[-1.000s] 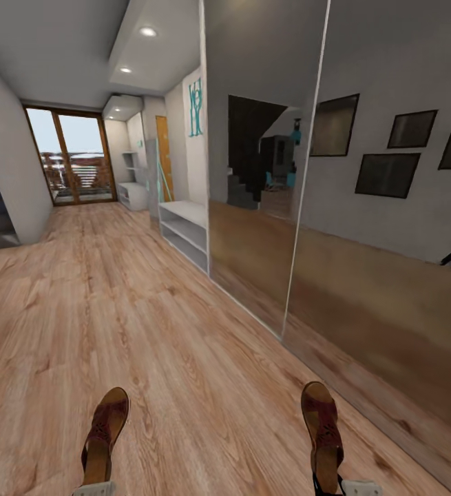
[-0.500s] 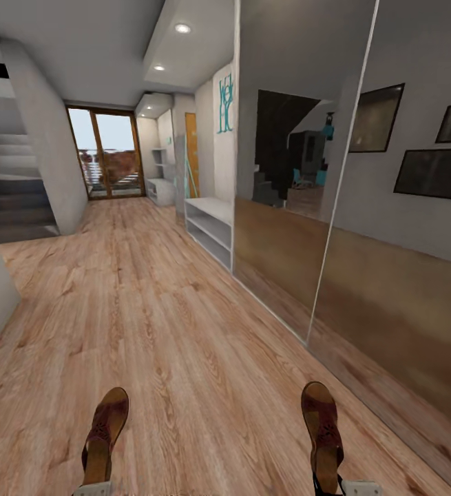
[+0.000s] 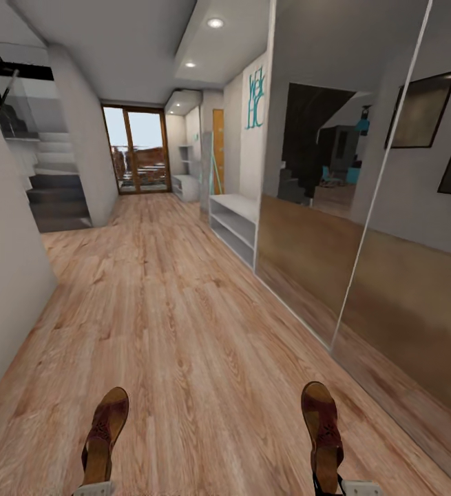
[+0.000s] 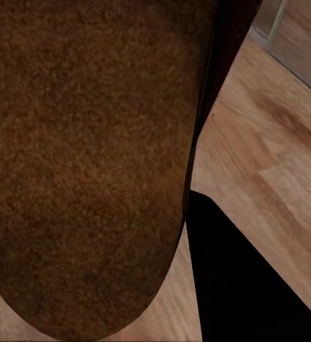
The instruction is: Pick up the two gym shoes and the two sandals from the corridor floor and place them onto the hallstand (shoe rack) in the corridor, making sure they are on the rack and not on the floor. Arrange them so the two gym shoes are next to each other and the two sandals are next to each other.
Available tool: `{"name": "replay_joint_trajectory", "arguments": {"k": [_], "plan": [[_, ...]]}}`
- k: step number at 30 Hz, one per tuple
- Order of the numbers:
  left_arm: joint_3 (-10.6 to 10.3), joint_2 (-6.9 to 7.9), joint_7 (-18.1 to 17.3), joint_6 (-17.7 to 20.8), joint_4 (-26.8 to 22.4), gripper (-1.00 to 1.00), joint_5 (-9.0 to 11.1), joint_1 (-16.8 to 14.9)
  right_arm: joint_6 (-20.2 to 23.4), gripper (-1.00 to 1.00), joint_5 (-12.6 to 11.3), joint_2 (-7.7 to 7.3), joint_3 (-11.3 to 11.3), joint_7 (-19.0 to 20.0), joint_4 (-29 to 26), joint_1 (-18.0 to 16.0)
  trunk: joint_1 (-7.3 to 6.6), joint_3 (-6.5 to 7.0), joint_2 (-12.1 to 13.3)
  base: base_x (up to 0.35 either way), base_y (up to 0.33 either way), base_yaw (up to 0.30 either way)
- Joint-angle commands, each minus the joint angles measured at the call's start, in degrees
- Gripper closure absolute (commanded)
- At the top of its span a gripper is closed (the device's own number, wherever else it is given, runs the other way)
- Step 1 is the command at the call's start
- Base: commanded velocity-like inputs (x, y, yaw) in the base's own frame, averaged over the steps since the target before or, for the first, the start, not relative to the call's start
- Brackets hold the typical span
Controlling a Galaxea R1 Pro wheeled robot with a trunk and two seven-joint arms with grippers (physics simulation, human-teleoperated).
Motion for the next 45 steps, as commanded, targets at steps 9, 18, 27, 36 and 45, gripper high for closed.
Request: {"name": "replay_joint_trajectory", "arguments": {"k": [9, 18, 27, 36, 45], "plan": [[0.5, 0.01, -0.2, -0.2, 0.0, 1.00, -0.7, -0.1, -0.1, 1.00, -0.1, 0.05, -0.5, 0.6, 0.0, 0.0, -0.01, -0.21, 0.0, 0.244, 0.000, 0.267], [0.6, 0.01, -0.1, -0.2, 0.0, 1.00, -0.6, -0.1, -0.1, 1.00, -0.1, 0.05, -0.5, 0.6, 0.0, 0.0, -0.01, -0.21, 0.0, 0.336, 0.000, 0.279], [0.6, 0.01, -0.1, -0.2, 0.0, 1.00, -0.6, -0.1, -0.1, 1.00, -0.1, 0.05, -0.5, 0.6, 0.0, 0.0, -0.01, -0.35, 0.0, 0.338, 0.000, 0.279], [0.6, 0.01, -0.1, -0.2, 0.0, 1.00, -0.6, -0.1, -0.1, 1.00, -0.1, 0.05, -0.5, 0.6, 0.0, 0.0, -0.01, -0.79, 0.0, 0.338, 0.000, 0.253], [0.6, 0.01, -0.1, -0.2, 0.0, 1.00, -0.6, -0.1, -0.1, 1.00, -0.1, 0.05, -0.5, 0.6, 0.0, 0.0, -0.01, -1.41, 0.0, 0.338, 0.000, 0.197]]}}
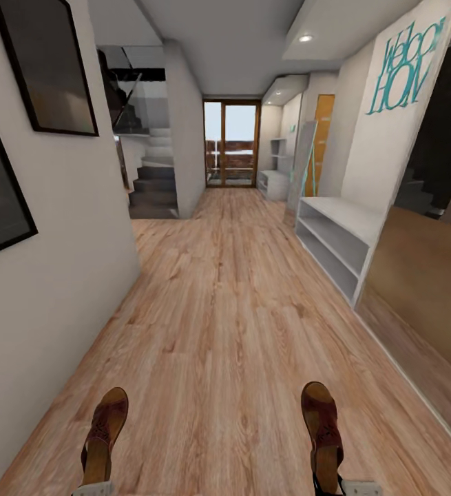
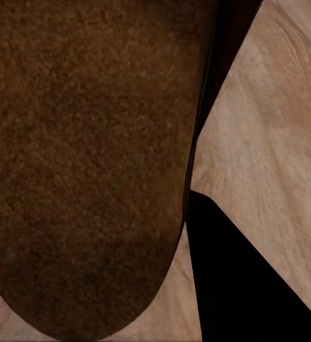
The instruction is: Pick up the two gym shoes and the two sandals from the corridor floor and place them onto the hallstand (shoe rack) in the corridor, making sure they are on the rack and not on the floor. Arrange them so the two gym shoes are next to each other and the two sandals are next to each other.
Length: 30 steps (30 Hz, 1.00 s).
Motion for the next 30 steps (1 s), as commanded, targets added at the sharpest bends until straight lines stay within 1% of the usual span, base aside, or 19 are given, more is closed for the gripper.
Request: {"name": "replay_joint_trajectory", "arguments": {"k": [1, 7, 11, 15, 19, 30], "plan": [[0.5, -0.01, -0.2, -0.2, 0.0, 1.00, -0.7, -0.1, -0.1, 1.00, -0.1, 0.05, -0.5, 0.6, 0.0, 0.0, 0.02, -0.13, 0.0, 0.338, 0.000, 0.185], [0.5, -0.05, -0.2, -0.2, 0.0, 1.00, -0.7, 0.0, -0.1, 1.00, -0.1, 0.05, -0.5, 0.6, 0.0, 0.0, 0.02, -0.55, 0.0, 0.338, 0.000, 0.182], [0.5, -0.02, -0.2, -0.2, 0.0, 1.00, -0.8, -0.1, -0.1, 1.00, -0.2, 0.03, -0.5, 0.6, -0.1, 0.0, 0.02, -0.72, 0.0, 0.338, 0.000, 0.104], [0.5, -0.01, -0.2, -0.2, 0.0, 1.00, -0.7, -0.1, -0.1, 1.00, 0.2, -0.43, -0.5, 0.7, -0.1, 0.0, 0.02, -0.74, 0.0, 0.339, 0.000, 0.015], [0.5, -0.01, -0.2, -0.2, 0.0, 1.00, -0.7, -0.1, -0.1, 1.00, 1.1, -0.42, -0.5, 0.7, -0.1, 0.0, 0.02, -0.75, 0.0, 0.339, 0.000, 0.002], [0.5, -0.01, -0.2, -0.2, 0.0, 1.00, -0.7, -0.1, -0.1, 1.00, 1.4, -0.31, -0.6, 0.6, -0.1, 0.0, 0.02, -0.75, 0.0, 0.339, 0.000, 0.000]]}}
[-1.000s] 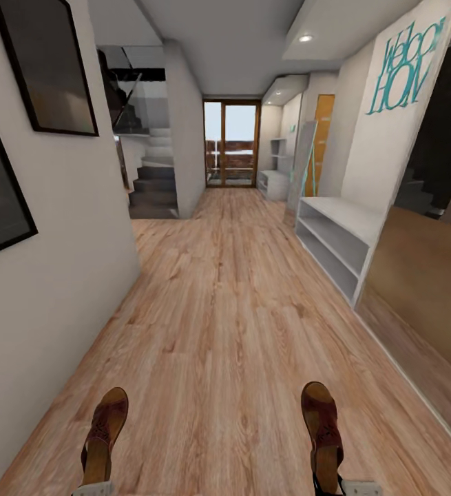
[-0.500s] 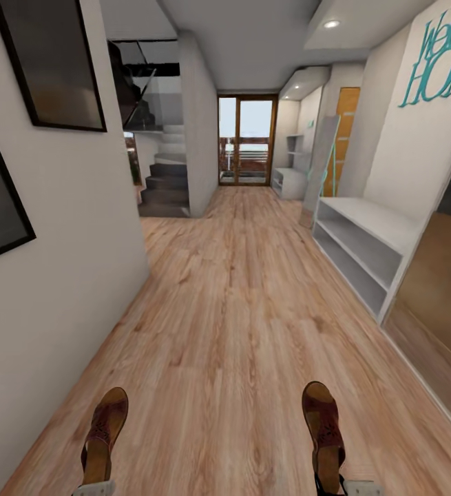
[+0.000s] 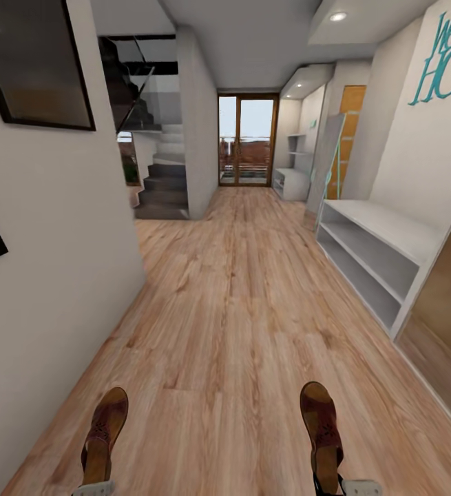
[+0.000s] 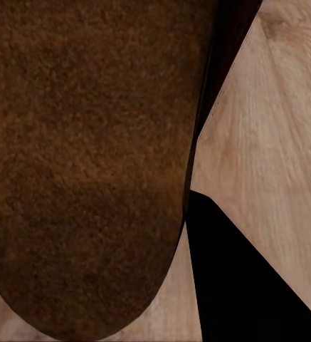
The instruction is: Pick up the two gym shoes and the two sandals from the corridor floor and place them onto the hallstand (shoe rack) in the corridor, making sure they are on the rack and not on the floor. Arrange them so the two gym shoes are next to each other and the two sandals are next to each other.
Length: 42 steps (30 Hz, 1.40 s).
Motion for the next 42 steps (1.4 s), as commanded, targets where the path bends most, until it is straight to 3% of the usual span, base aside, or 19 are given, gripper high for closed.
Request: {"name": "replay_joint_trajectory", "arguments": {"k": [1, 18, 42], "plan": [[0.5, -0.01, -0.2, -0.2, 0.0, 1.00, -0.7, -0.1, -0.2, 1.00, -0.2, 0.07, -0.5, 0.6, 0.0, -0.1, 0.02, -0.05, 0.0, 0.339, 0.000, 0.000], [0.5, -0.01, -0.2, -0.2, 0.0, 1.00, -0.7, -0.1, -0.2, 1.00, -0.3, 0.21, -0.5, 0.5, 0.0, 0.0, 0.02, -0.84, 0.0, 0.339, 0.000, -0.108], [0.5, -0.01, -0.2, -0.2, 0.0, 1.00, -0.3, -0.1, -0.2, 1.00, -0.3, 0.21, -0.5, 0.6, 0.1, 0.0, 0.02, -0.89, 0.0, 0.339, 0.048, -0.005]]}}
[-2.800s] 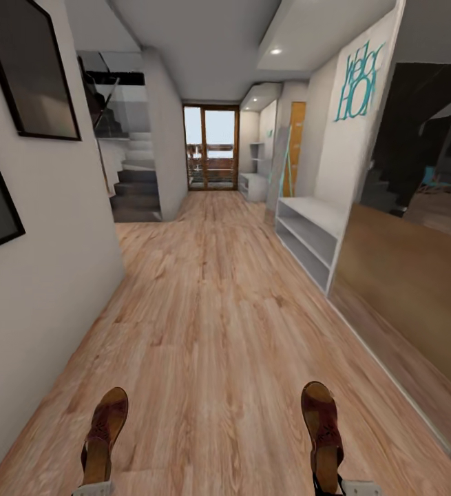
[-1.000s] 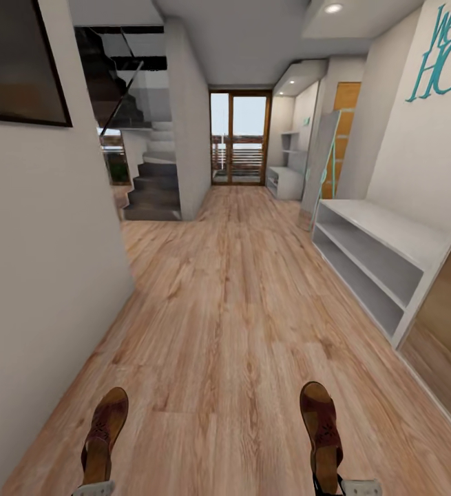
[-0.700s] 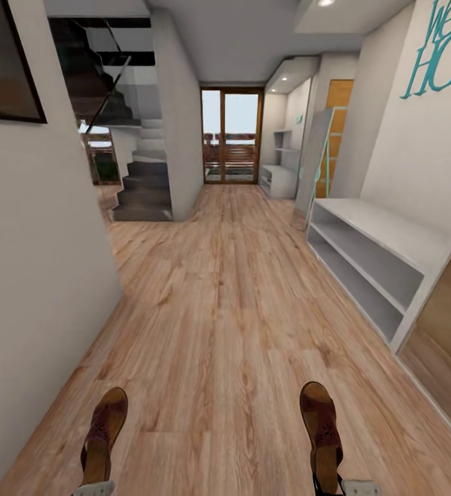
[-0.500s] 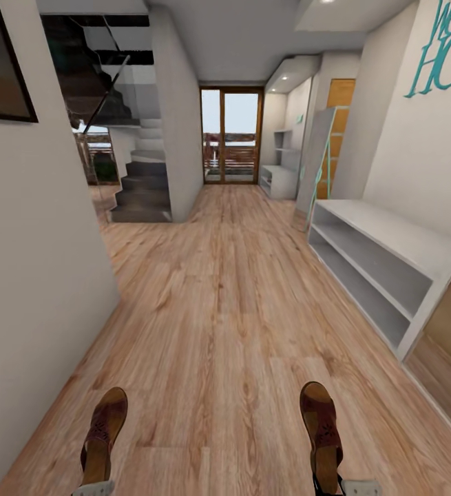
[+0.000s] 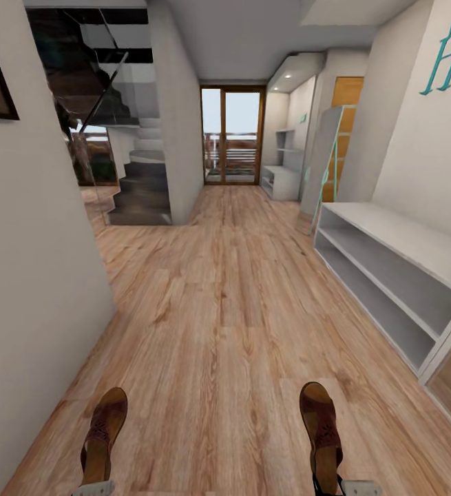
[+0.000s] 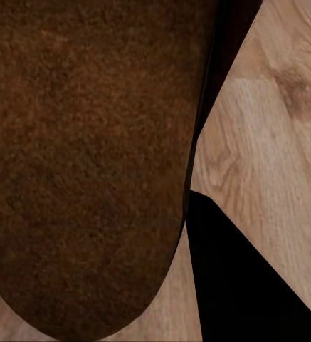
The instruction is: Pick up the two gym shoes and the two sandals from the corridor floor and place them onto the hallstand (shoe rack) in the corridor, making sure they are on the rack and not on the floor. Arrange them so the two gym shoes are next to each other and the two sandals are next to each other.
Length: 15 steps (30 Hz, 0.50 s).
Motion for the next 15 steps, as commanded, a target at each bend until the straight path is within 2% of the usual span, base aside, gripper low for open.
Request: {"name": "replay_joint_trajectory", "arguments": {"k": [1, 11, 15], "plan": [[0.5, -0.01, -0.2, -0.2, 0.0, 1.00, -0.7, 0.0, -0.1, 1.00, -0.2, 0.05, -0.5, 0.6, 0.0, 0.0, 0.02, -0.05, 0.0, 0.339, 0.024, 0.000], [0.5, -0.01, -0.2, -0.2, 0.0, 1.00, -0.6, 0.0, -0.1, 1.00, -0.2, 0.05, -0.4, 0.6, 0.0, -0.1, 0.02, -0.05, 0.0, 0.339, 0.006, -0.003], [0.6, -0.01, -0.2, -0.2, 0.0, 1.00, -0.6, 0.0, -0.1, 1.00, -0.2, 0.05, -0.4, 0.6, 0.0, 0.0, 0.02, -0.05, 0.0, 0.339, 0.001, -0.157]]}}
